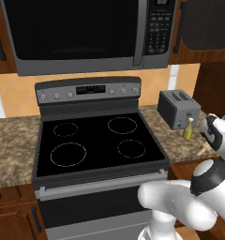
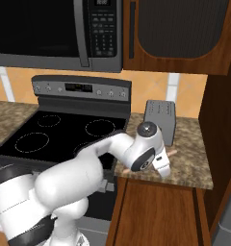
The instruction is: Pick the rolling pin from the drawer and place it on the counter.
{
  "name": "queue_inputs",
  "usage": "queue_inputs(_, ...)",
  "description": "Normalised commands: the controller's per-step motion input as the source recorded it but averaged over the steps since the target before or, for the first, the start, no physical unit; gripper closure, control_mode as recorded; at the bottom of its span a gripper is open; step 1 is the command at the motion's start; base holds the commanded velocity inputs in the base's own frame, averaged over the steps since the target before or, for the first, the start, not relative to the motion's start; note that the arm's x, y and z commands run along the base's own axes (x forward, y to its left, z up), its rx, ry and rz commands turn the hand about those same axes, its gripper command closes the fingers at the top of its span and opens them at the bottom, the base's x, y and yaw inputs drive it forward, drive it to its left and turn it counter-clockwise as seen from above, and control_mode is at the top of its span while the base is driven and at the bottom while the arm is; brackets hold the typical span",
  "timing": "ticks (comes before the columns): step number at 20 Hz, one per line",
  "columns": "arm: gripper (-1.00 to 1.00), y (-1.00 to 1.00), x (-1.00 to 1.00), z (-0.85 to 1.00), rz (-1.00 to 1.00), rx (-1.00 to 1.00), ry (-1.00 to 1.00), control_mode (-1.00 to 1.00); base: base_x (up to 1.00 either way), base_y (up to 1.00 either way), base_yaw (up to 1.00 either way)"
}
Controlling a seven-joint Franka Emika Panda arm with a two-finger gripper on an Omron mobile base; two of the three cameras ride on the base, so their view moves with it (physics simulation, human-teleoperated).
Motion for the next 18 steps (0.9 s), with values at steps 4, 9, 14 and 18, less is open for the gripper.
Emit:
queue_inputs(4,1.00,0.00,0.50,-0.30,0.00,0.01,-0.03,-1.00,0.00,0.00,0.00)
queue_inputs(9,-1.00,0.00,0.49,-0.55,0.00,0.00,-0.06,-1.00,0.00,0.00,0.00)
queue_inputs(14,-1.00,0.00,0.09,0.10,-0.01,0.00,-0.11,-1.00,0.00,0.00,0.00)
queue_inputs(18,-1.00,0.02,0.00,0.88,-0.01,-0.01,-0.14,-1.00,0.00,0.00,0.00)
